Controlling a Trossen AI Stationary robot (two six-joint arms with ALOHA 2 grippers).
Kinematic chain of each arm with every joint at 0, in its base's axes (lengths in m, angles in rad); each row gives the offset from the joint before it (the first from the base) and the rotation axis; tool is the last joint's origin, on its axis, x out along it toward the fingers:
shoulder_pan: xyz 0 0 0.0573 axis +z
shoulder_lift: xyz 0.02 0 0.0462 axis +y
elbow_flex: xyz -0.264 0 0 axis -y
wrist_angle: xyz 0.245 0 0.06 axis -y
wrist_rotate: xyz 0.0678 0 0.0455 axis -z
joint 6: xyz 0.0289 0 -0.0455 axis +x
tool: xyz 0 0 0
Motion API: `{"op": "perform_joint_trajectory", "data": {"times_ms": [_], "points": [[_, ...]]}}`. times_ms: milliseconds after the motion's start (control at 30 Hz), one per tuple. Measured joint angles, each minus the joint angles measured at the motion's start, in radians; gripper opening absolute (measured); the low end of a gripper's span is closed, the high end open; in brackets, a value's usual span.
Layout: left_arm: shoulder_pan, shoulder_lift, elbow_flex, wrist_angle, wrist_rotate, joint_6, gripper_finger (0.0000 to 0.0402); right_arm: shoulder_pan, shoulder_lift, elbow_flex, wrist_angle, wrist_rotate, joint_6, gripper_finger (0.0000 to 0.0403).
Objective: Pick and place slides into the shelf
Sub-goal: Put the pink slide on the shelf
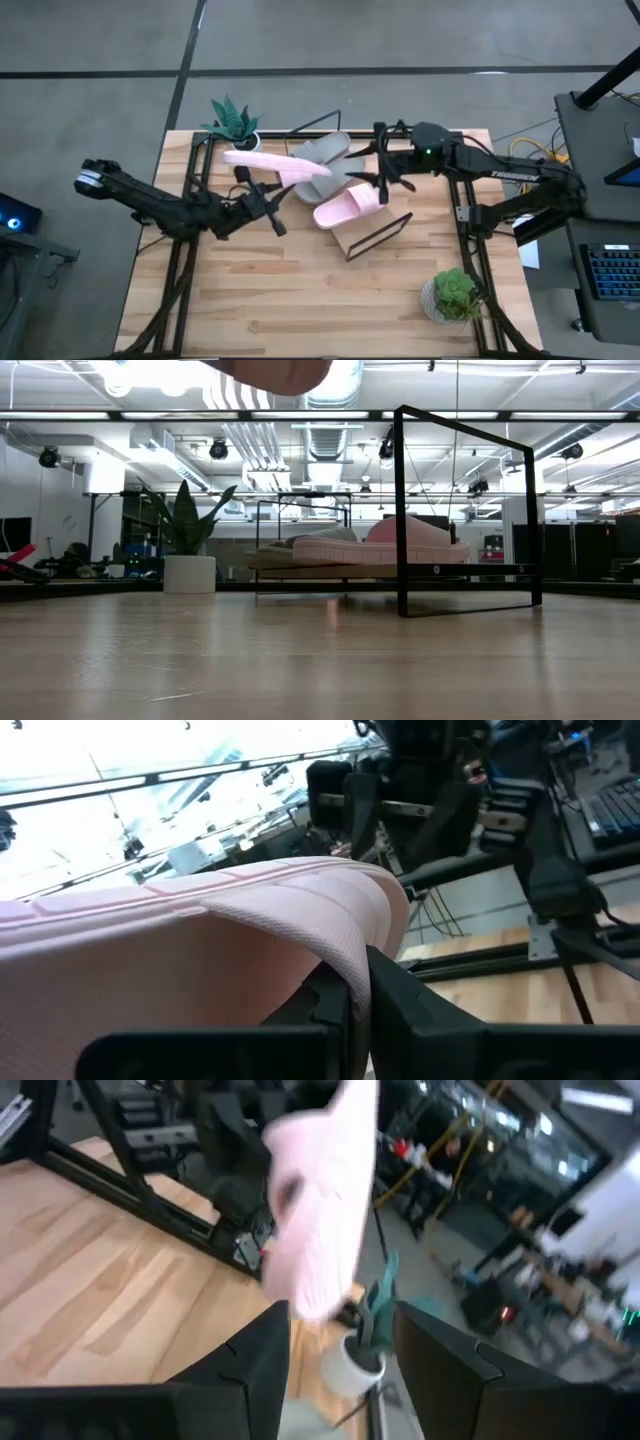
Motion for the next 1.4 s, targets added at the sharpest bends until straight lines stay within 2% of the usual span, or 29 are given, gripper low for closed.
{"op": "perform_joint_trajectory", "data": {"times_ms": [233,467,733,867,1000,1100,1267,1400], "points": [[0.022,0.036,0.002,0.094,0.002,0.051,0.0,0.016,0.042,0.0,0.105,0.03,-0.048,0.0212],[0.055,0.068,0.007,0.135,0.033,0.059,0.0,0.016,0.071,0.0,0.124,0.045,-0.048,0.0258],[0.086,0.109,0.015,0.188,0.134,0.056,0.0,0.016,0.108,0.0,0.176,0.045,-0.059,0.0262],[0.088,0.117,0.015,0.196,0.141,0.056,0.0,0.016,0.119,0.0,0.206,0.052,-0.045,0.0242],[0.088,0.114,0.015,0.198,0.158,0.056,0.0,0.016,0.119,0.0,0.21,0.052,-0.035,0.0202],[0.088,0.113,0.014,0.198,0.164,0.056,0.0,0.018,0.121,0.0,0.209,0.051,-0.035,0.0149],[0.088,0.113,0.007,0.194,0.17,0.056,0.0,0.016,0.121,0.0,0.201,0.056,-0.036,0.0035],[0.09,0.113,0.006,0.195,0.175,0.056,0.0,0.016,0.119,0.0,0.198,0.06,0.019,0.0029]]}}
